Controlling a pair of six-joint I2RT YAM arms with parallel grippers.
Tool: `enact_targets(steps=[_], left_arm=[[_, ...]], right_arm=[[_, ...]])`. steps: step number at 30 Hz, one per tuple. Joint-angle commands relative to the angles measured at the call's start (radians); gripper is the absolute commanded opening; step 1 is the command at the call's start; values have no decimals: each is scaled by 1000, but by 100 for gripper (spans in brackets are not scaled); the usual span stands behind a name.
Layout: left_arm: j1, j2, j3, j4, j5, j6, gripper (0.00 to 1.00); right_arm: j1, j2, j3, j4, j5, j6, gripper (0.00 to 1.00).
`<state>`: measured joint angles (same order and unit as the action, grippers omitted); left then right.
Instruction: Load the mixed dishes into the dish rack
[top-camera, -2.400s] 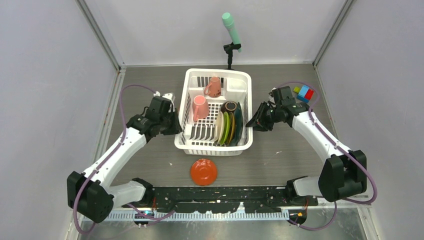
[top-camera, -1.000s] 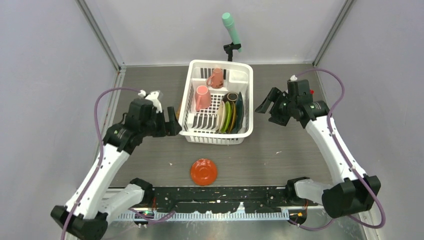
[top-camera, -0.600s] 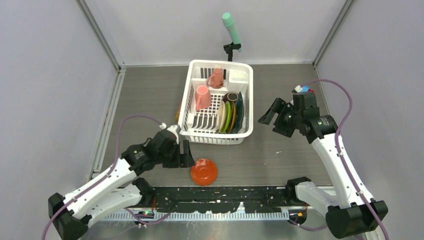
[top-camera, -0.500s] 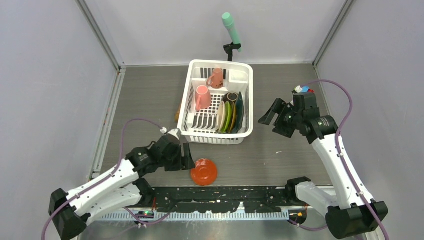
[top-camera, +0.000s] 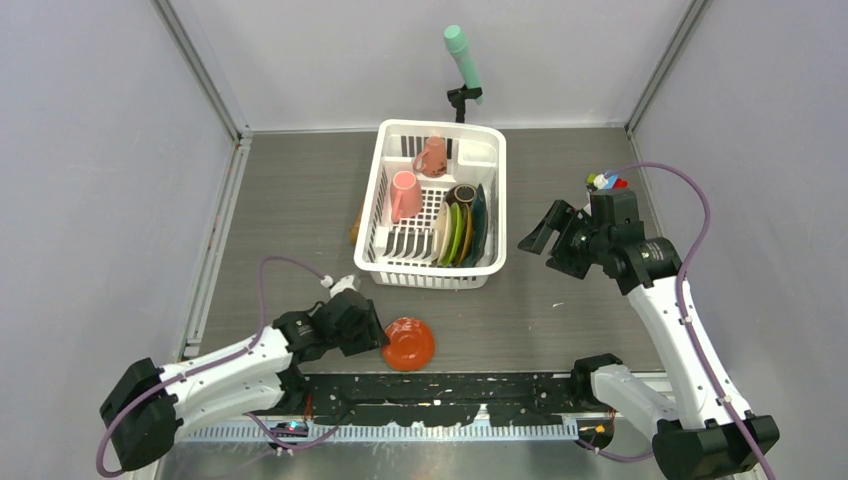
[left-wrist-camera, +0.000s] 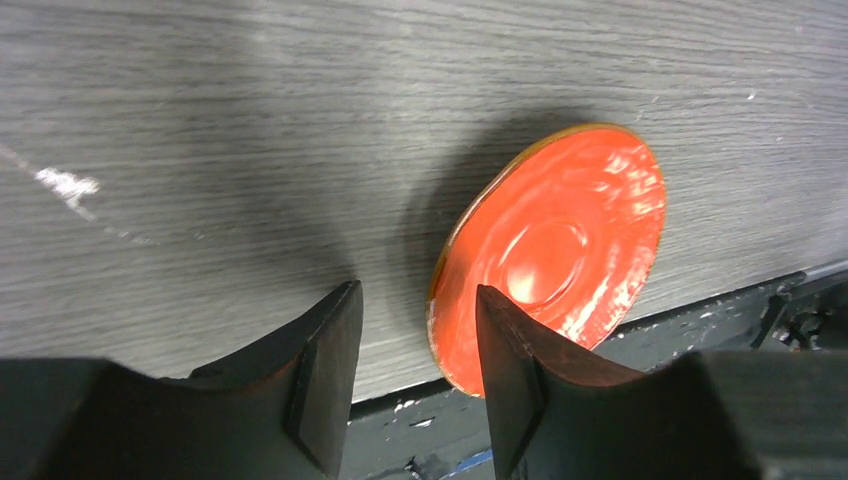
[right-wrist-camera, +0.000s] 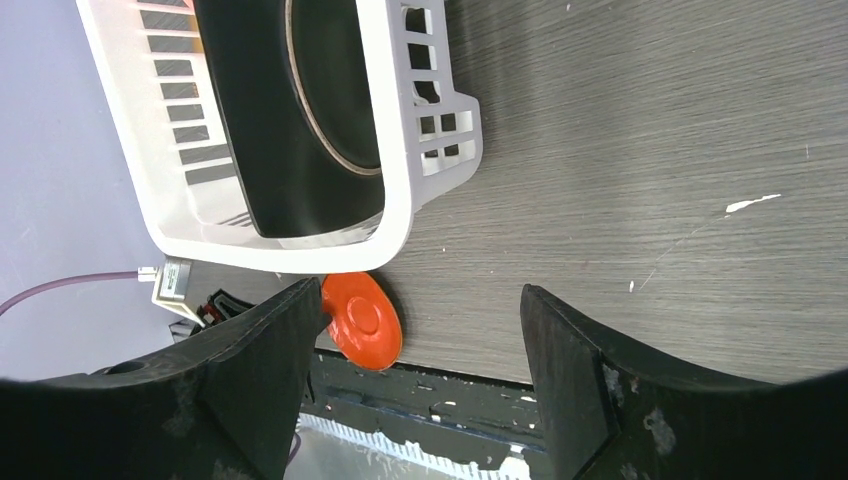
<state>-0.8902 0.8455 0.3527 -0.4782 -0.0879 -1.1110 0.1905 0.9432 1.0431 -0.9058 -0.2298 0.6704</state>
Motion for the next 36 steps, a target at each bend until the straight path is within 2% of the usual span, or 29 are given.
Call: enact_targets(steps=[1,7,9,10,11,15,21,27,32,36], left_arm=[[-4,27,-50,176,14,-49,46],[-4,136,-64,268,83,-54,39],[-4,161,-58,277,114,-48,23],[-4,162,-53,272,114,-43,9],[-4,156,-44,258,112,-34,0],[-4,85,30,167,114,39,0],[-4,5,192,38,199,143,0],[-4,-14,343,-78,220,187,0],[-4,-22,427,-125,223,220,0],[-4,-41,516,-106,138,276,0]], right_arm=[[0,-23,35,8,-11,-9,79],[0,-23,36,7,-7,-12,79],[0,-20,41,5,-12,-11,79],[0,-20,43,3,-12,-11,78],[0,-20,50,-3,-11,-12,78],[0,-29,71,-25,-3,-22,78],[0,-29,148,-65,-31,-40,75],[0,-104,196,7,-52,-26,75],[-1,-36,242,7,-213,-26,75],[0,0,229,92,-381,35,70]])
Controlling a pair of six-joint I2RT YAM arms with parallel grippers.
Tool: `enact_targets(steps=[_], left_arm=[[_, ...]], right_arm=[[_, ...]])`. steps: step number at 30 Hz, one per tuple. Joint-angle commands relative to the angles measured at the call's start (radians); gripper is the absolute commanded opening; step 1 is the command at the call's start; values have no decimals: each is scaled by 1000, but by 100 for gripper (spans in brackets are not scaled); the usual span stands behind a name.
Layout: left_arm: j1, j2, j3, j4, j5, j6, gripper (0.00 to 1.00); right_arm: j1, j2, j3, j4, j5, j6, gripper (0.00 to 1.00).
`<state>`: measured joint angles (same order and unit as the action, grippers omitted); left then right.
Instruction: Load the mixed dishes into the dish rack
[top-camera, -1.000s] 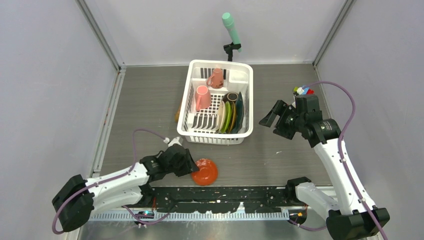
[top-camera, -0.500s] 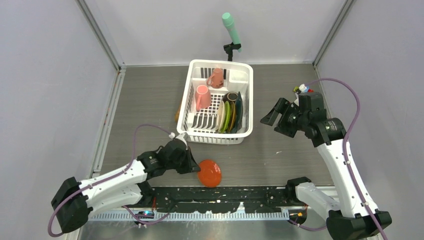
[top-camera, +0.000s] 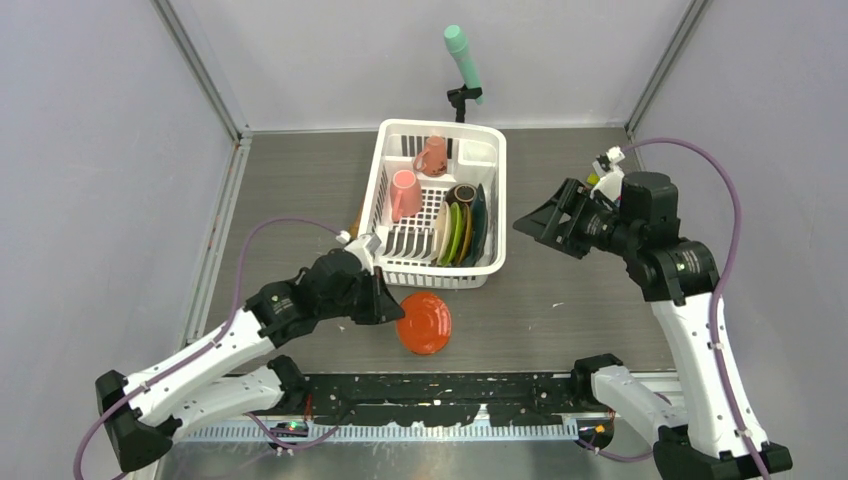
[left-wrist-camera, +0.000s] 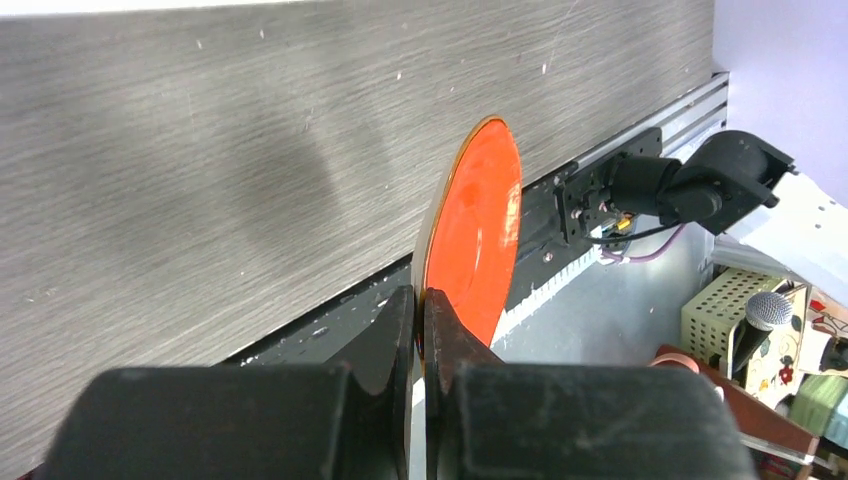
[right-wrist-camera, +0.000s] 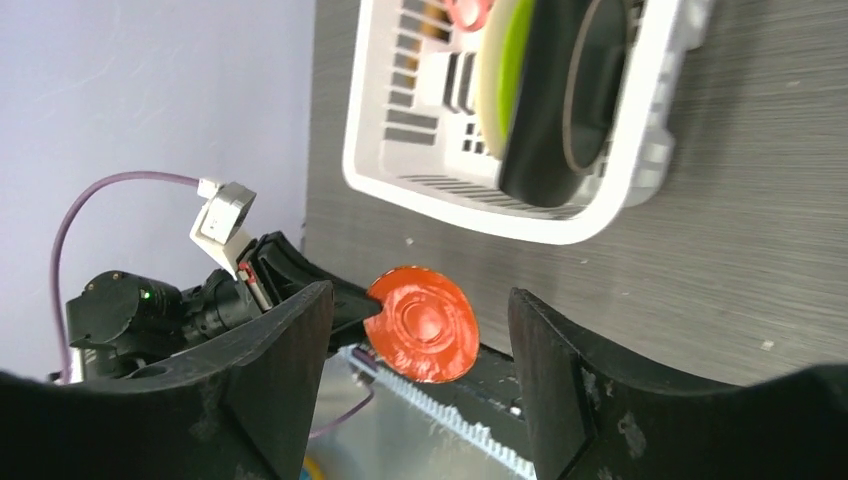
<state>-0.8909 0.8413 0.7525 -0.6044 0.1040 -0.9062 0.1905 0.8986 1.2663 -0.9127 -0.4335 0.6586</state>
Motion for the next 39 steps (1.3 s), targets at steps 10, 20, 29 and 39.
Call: enact_targets(steps=[10,20,29,39], left_arm=[[192,113,289,228,147,181,0],[401,248,354,500,465,30,0],[434,293,373,557,541,-62,0],[448,328,377,569,548,-72,0]], right_arm=[[65,127,-64,402,-377,191,67],[126,232,-30,420,-300,178,65],[132,279,-55,493,-267,222,55],[138,295,-114,692,-358,353,30]])
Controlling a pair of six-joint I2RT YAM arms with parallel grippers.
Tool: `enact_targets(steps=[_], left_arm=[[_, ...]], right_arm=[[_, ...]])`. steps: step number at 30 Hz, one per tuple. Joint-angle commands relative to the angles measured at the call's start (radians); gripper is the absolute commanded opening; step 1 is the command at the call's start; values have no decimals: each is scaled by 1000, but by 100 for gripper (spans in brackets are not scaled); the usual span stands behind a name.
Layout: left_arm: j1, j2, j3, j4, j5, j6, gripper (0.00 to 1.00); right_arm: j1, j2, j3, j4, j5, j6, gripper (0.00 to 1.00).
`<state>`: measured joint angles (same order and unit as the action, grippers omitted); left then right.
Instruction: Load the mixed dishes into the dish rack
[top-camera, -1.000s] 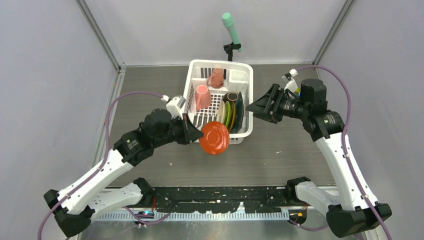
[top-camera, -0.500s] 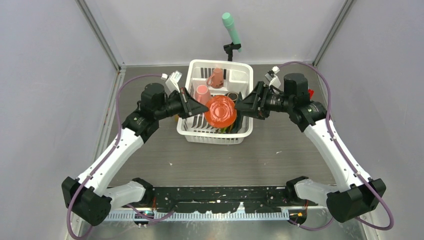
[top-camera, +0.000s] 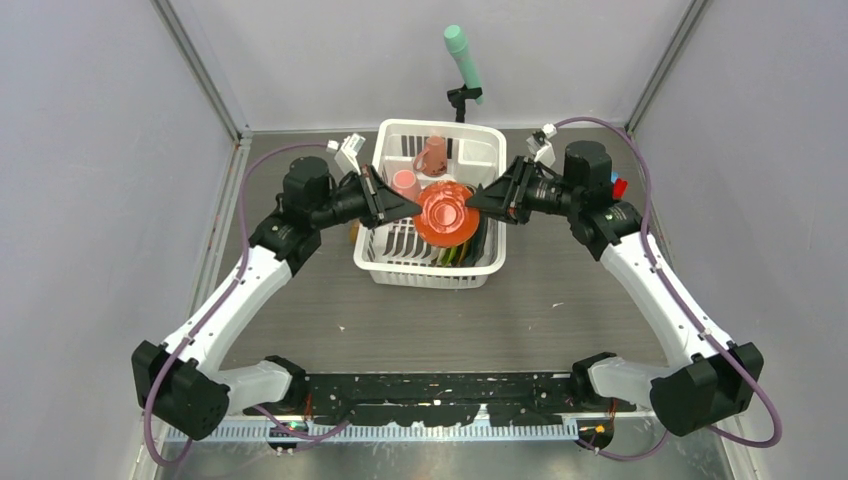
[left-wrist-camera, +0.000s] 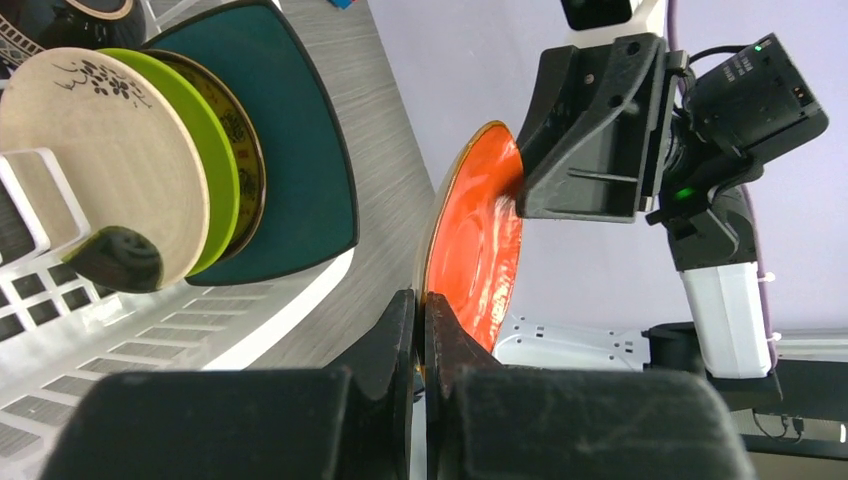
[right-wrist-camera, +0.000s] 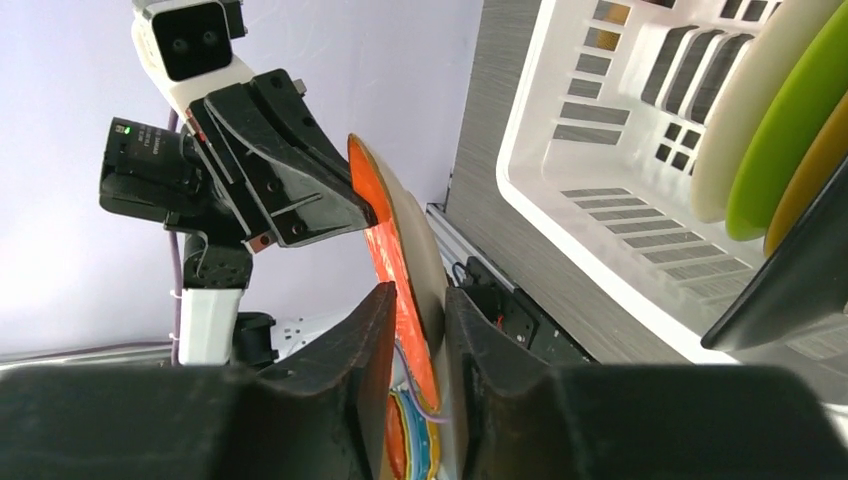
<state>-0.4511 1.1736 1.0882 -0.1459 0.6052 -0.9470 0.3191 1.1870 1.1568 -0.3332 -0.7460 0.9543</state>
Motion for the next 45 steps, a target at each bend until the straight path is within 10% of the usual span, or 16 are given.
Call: enact_targets(steps=[1,8,14,18,26,33,45], left_arm=[[9,-1,39,117,45,-37,0],[25,8,52,30,-4,7,3],[50,-25,104,-264,-221,220,59],[53,-68,110,-379,-387,332,75],[53,-128,49,-511,-735,413,79],[52,-118,-36,-478,-729,406,77],[-48,-380,-282,20,-427,930,63]], right_arm=[[10,10,-4,120,-48,61,25],[21,30,19,83,-29,73,1],[53,42,138,-188,209,-51,0],[114,90,238,-337,429,-115,0],[324,284,523,-637,929,-173,0],[470,583,910,-999,1305,-116,0],[466,705,1093,-1002,1059,-46,0]])
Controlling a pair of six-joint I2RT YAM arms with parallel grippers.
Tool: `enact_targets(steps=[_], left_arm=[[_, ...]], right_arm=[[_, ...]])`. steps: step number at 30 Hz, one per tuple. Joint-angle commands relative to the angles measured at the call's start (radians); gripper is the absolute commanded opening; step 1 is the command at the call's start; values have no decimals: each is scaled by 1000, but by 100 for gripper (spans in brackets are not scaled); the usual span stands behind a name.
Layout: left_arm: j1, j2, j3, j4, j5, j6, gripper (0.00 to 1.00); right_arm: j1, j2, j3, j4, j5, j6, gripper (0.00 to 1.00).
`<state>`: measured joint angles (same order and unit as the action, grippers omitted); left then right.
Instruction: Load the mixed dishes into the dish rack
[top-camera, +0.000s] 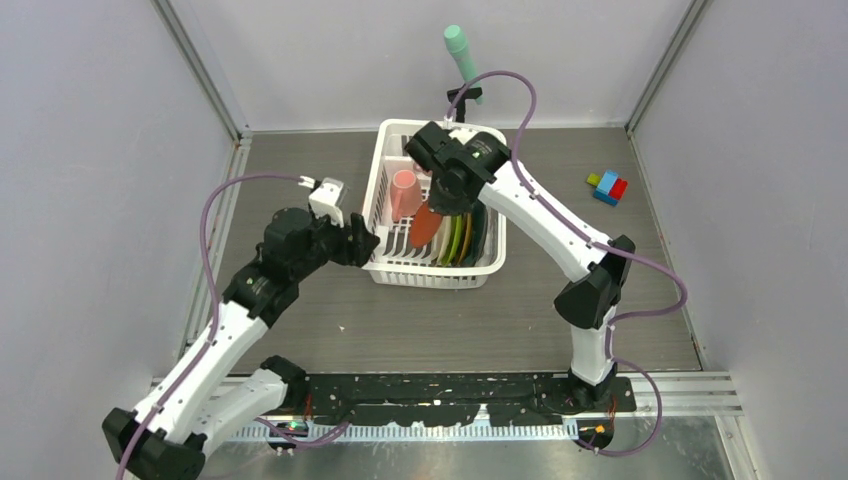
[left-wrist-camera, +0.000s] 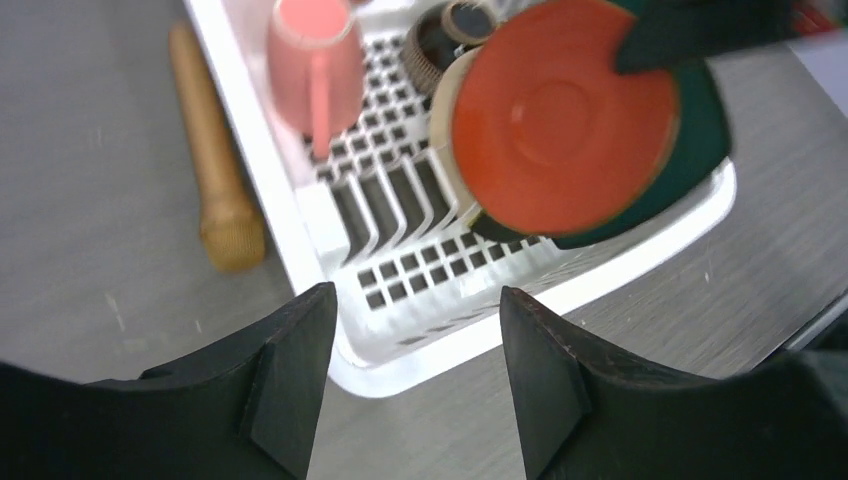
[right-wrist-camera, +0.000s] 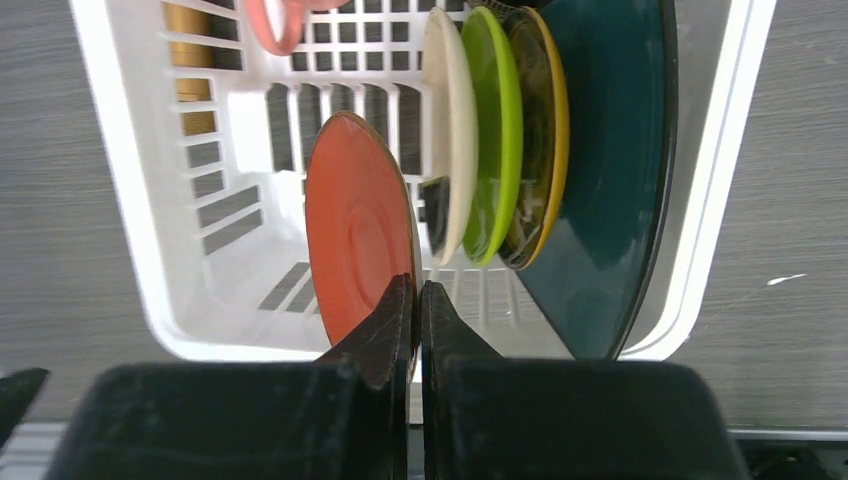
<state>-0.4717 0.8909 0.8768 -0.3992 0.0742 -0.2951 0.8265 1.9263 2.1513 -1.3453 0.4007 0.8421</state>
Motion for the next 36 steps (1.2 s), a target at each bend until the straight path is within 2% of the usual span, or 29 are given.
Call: enact_targets(steps=[1,3,4,6,11,13,15,19,22,30,33,35,36], left_arm=[[-31,-118,-97,324,146,332,63],[-31,-141,-133,404,249,439,62],[-33,-144,-141,425,356,519,60],[-34,-132,-131,427,462,647,57],[-61,-70,-58,367,544,832,52],[-87,-45,-20,268,588,967,45],[-118,-18,17,190,577,1074,43],[-163,23,53,144,503,1125,42],[-180,46,77,104,466,1134,36],[-206,77,79,93,338,1119,44],[-205,86,84,118,310,1083,44],[-205,93,91,118,298,1076,38],[-205,97,94,121,289,1073,30]], right_arm=[[-52,-33,112,4,-111,81,0],[-79,-32,119,-4,-204,98,0],[-94,-32,119,-6,-224,102,0],[-107,-32,119,-10,-279,113,0],[-112,-51,109,-4,-371,136,0],[-112,-66,90,10,-384,151,0],[-112,-79,68,37,-436,167,0],[-112,-107,10,101,-504,199,0],[-112,-127,-26,144,-524,211,0],[-110,-145,-58,173,-546,218,0],[-110,-146,-65,178,-551,218,0],[-110,-147,-70,183,-556,218,0],[-110,-150,-72,185,-558,217,0]])
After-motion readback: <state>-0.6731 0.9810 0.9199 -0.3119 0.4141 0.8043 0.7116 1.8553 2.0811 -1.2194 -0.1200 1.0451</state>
